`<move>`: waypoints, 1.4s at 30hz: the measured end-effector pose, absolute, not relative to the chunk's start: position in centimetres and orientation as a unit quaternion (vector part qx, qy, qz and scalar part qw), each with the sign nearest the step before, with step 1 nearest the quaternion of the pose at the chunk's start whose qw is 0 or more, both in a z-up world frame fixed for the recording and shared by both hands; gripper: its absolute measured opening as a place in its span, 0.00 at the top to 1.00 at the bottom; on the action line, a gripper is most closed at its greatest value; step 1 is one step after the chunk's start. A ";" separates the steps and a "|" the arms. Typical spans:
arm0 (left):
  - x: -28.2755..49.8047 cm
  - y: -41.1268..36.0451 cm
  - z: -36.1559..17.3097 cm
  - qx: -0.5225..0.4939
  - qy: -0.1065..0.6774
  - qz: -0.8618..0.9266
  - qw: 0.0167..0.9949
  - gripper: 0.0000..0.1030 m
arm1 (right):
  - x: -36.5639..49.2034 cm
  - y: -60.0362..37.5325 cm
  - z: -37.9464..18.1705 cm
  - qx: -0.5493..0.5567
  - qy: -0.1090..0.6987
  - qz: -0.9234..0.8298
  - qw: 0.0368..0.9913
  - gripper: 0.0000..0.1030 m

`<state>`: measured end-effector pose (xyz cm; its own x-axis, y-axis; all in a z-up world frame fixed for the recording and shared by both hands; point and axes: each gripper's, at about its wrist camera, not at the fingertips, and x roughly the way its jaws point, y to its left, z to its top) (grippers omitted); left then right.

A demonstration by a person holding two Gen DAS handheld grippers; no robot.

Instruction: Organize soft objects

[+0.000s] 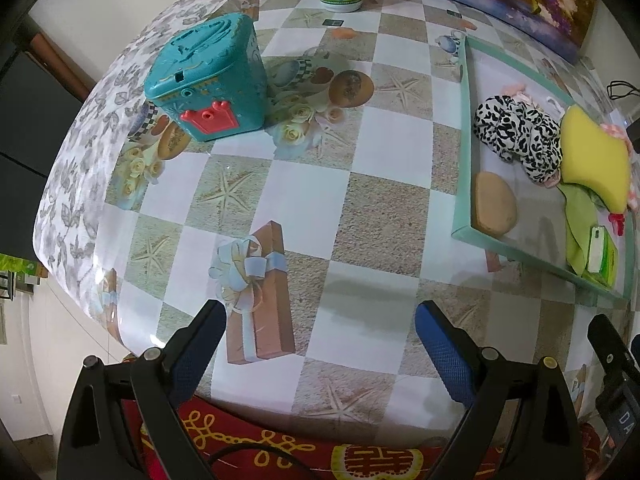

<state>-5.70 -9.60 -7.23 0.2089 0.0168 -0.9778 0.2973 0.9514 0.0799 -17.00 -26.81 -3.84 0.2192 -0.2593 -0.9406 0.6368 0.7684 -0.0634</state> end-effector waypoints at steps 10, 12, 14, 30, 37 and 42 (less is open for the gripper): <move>-5.5 -10.0 -7.4 0.128 0.620 -0.093 0.769 0.07 | -16.7 -26.5 -3.8 0.165 0.553 -0.292 0.763 0.00; -5.6 -10.0 -7.4 0.127 0.620 -0.093 0.769 0.07 | -16.6 -26.5 -3.7 0.163 0.552 -0.292 0.763 0.00; -5.5 -10.1 -7.4 0.127 0.620 -0.093 0.769 0.07 | -16.6 -26.5 -3.7 0.163 0.551 -0.292 0.764 0.00; -5.6 -10.0 -7.3 0.126 0.621 -0.096 0.768 0.07 | -16.4 -26.2 -3.5 0.151 0.551 -0.288 0.768 0.00; -5.6 -10.0 -7.5 0.125 0.622 -0.096 0.767 0.07 | -16.3 -26.1 -3.5 0.148 0.553 -0.287 0.768 0.00; -5.6 -10.0 -7.4 0.125 0.622 -0.096 0.767 0.07 | -16.2 -26.1 -3.5 0.148 0.554 -0.286 0.768 0.00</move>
